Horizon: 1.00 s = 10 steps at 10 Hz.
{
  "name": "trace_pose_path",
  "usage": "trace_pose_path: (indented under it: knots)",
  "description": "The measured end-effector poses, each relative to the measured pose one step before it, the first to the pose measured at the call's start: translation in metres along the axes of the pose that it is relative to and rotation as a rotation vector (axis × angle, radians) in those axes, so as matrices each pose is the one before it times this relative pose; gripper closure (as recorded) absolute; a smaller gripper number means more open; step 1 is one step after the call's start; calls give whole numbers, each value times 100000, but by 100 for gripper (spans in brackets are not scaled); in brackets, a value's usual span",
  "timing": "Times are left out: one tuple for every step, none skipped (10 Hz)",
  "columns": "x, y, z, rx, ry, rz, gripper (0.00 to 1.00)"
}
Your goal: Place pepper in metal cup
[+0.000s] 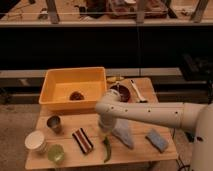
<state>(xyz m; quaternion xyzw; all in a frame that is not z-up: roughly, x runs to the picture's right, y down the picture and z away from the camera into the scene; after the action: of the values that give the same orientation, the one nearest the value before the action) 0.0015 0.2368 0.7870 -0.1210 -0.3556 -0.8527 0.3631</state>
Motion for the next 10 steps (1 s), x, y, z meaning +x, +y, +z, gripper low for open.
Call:
trace_pose_path:
  knots:
    - [47, -305, 143, 600, -225, -365, 46]
    - [44, -332, 105, 497, -208, -551, 46]
    - [17, -362, 232, 562, -488, -606, 46]
    - [65, -271, 295, 503, -448, -552, 46]
    - [58, -157, 265, 354, -367, -383, 46]
    - [101, -198, 483, 558, -712, -665, 46]
    - [72, -93, 391, 384, -506, -385, 46]
    - [59, -32, 223, 181, -391, -231, 46]
    - [-11, -4, 176, 128, -471, -94, 46]
    - [-77, 12, 109, -262, -806, 63, 48]
